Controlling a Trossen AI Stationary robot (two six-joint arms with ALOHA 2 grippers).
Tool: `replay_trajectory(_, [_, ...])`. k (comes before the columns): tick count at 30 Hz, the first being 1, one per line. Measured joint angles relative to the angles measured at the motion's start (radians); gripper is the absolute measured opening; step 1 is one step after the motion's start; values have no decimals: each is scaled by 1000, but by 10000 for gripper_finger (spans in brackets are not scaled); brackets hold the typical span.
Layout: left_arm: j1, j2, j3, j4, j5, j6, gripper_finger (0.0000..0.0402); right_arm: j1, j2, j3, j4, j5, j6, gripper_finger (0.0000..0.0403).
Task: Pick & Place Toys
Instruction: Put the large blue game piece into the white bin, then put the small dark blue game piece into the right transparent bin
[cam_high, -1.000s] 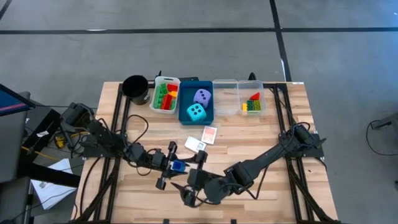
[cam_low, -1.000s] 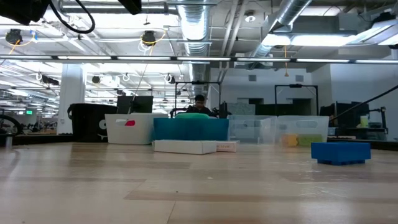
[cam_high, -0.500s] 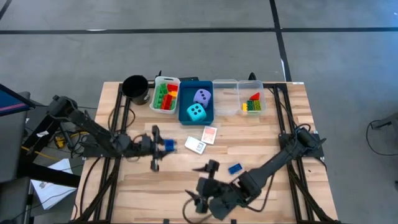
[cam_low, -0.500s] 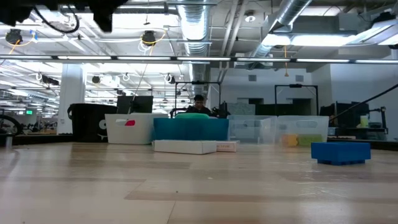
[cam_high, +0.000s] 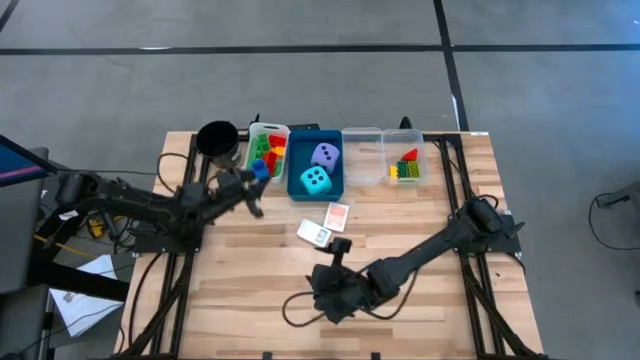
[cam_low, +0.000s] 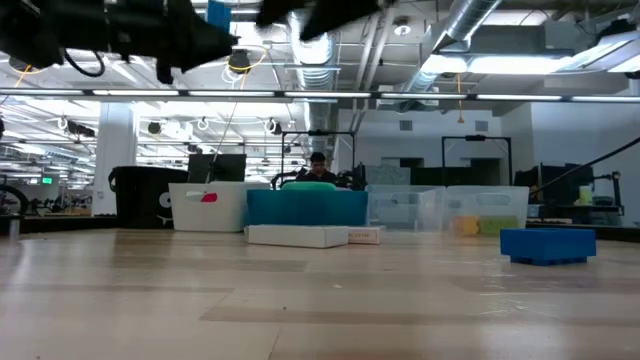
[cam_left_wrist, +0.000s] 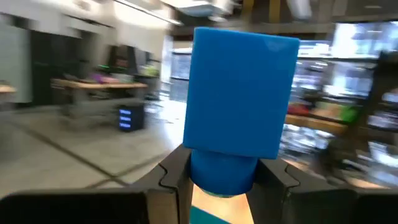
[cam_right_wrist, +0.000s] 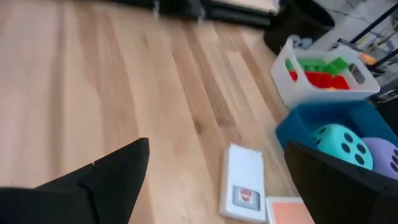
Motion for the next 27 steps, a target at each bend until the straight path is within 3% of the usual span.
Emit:
replay_trajectory(8, [364,29,1,-95,9,0,102,-116,1,-230,324,-4,-191,368])
replay_trajectory(13, [575,124,1,-175,179,-82,102,-185,1,-314,584,-124,-318,368])
replay_trajectory(17, [677,231,1,-175,310,-98,105,-252,1,-342,793,-272,-404,368])
replay_trajectory(21, [703,316,1,-174,359,-98,182,-305,1,-345,866,-387,-450,368])
replay_trajectory(27, [703,356,1,-173,360,-98,301,-352,1,-345,889,-426,-508,368])
